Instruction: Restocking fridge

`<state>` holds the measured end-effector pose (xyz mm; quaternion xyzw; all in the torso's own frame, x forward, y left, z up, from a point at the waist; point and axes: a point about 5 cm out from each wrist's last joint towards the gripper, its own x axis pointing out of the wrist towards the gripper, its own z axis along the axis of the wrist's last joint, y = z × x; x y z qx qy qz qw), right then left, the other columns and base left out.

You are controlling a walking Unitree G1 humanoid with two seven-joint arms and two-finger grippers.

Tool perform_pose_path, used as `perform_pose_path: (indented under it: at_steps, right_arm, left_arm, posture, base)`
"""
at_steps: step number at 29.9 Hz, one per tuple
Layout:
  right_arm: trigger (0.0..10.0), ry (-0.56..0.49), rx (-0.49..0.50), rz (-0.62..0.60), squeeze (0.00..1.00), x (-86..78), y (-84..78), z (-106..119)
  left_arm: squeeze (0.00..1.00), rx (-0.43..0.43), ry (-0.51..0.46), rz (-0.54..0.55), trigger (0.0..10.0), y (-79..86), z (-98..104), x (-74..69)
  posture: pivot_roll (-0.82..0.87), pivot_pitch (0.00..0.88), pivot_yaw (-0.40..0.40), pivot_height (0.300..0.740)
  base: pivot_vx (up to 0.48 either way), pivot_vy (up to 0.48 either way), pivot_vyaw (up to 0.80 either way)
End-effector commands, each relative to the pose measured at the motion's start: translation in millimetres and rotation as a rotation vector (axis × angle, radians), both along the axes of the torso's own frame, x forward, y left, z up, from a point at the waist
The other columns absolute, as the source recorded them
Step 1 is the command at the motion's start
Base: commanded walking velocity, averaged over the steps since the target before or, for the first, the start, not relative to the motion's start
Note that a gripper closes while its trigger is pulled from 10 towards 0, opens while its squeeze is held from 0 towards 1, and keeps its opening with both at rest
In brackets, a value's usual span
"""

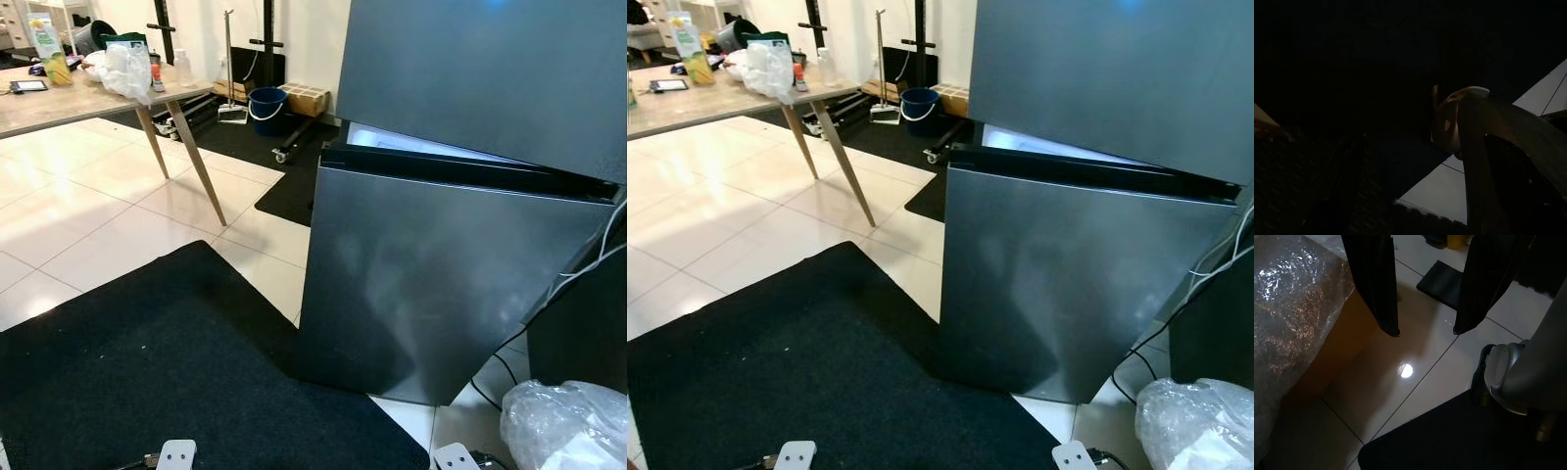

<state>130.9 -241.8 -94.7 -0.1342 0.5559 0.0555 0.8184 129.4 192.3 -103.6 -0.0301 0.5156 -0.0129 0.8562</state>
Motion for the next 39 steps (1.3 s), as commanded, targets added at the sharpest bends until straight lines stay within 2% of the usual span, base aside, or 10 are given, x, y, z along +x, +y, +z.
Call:
perform_pose_path:
  at_steps: [1, 39]
  right_arm:
    - [10.0, -0.010, -0.017, 0.004, 0.00, 3.2, -3.5, 2.0]
    - [10.0, -0.022, 0.013, 0.002, 0.00, 0.6, 0.3, 0.6]
  left_arm:
    - [0.00, 0.008, 0.025, -0.011, 10.0, 0.8, -1.9, -5.7]
    - [0.00, 0.009, 0.027, -0.034, 10.0, 0.1, -2.0, -5.9]
  posture:
    - [0.05, 0.000, -0.063, 0.740]
    - [0.05, 0.000, -0.055, 0.740]
  base:
    - [0.259, 0.000, 0.00]
    - [0.309, 0.000, 0.00]
